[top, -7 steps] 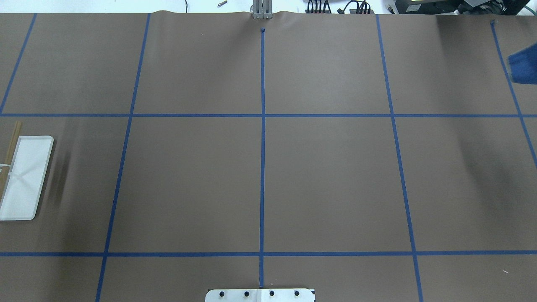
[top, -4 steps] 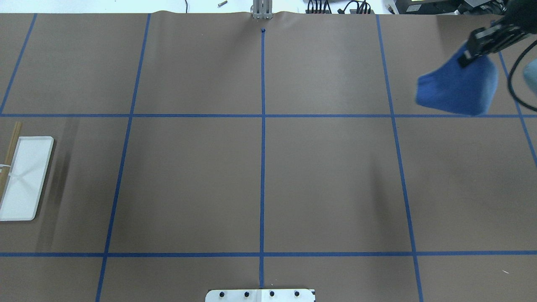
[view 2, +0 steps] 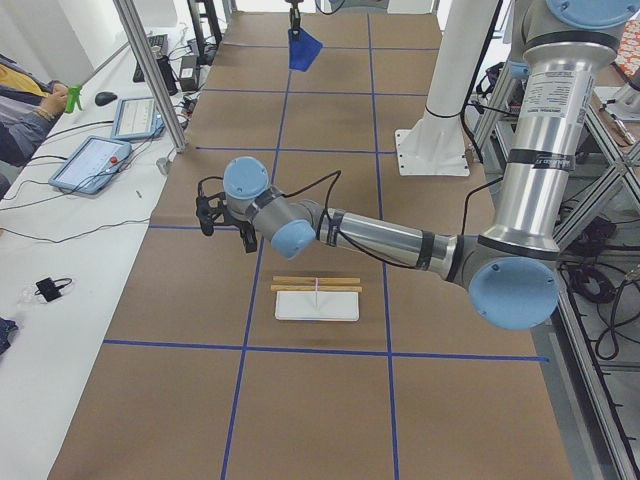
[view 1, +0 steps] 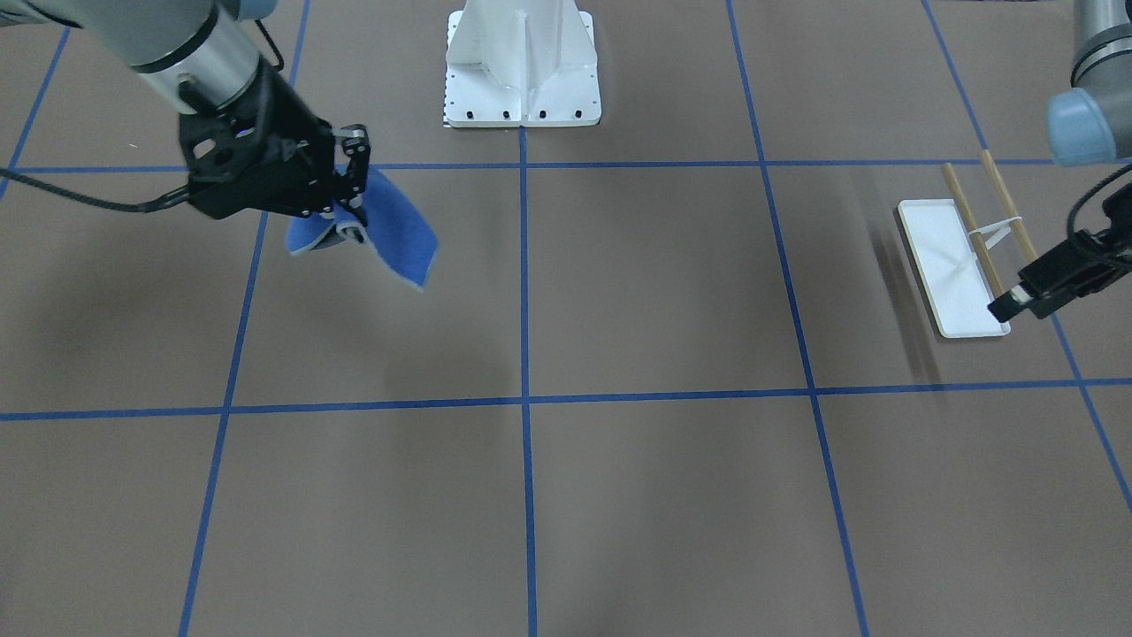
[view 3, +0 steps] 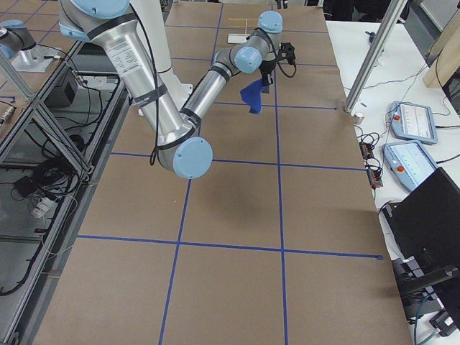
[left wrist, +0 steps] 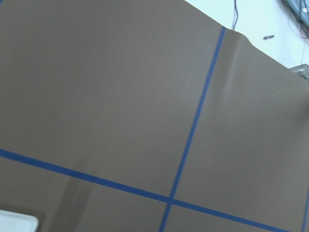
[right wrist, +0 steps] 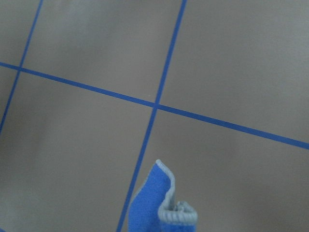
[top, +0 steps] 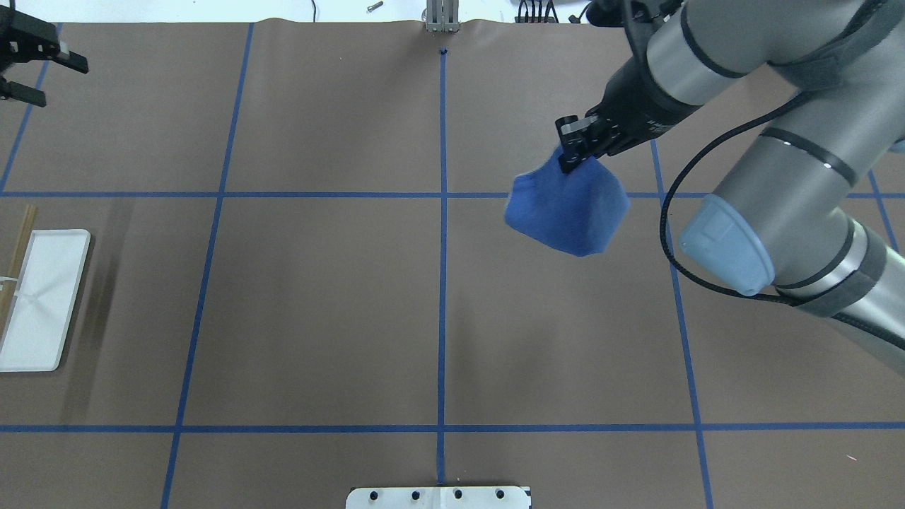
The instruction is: Hang towel on rack
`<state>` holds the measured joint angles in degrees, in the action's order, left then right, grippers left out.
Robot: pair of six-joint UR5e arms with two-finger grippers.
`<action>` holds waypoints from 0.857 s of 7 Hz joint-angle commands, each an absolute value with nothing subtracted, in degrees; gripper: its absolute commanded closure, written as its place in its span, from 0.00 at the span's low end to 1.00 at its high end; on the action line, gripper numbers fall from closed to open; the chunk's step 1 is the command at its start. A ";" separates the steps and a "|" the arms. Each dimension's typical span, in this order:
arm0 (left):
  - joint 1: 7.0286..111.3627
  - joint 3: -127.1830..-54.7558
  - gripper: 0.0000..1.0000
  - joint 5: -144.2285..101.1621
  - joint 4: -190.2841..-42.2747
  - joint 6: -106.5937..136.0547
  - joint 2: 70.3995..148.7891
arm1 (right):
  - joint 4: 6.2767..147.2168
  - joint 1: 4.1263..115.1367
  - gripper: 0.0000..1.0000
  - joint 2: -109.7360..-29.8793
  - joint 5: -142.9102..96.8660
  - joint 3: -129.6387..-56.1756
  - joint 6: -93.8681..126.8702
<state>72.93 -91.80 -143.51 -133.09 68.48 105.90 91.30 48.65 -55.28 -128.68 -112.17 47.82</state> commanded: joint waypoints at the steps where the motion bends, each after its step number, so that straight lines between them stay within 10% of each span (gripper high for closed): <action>1: 66.99 -87.30 0.02 -137.68 -150.31 70.73 107.22 | 90.18 44.05 1.00 -50.12 -124.57 -111.54 49.66; 6: 57.85 -88.33 0.02 -135.18 -168.01 102.46 112.85 | 74.56 38.76 1.00 -41.75 -115.22 -100.30 50.70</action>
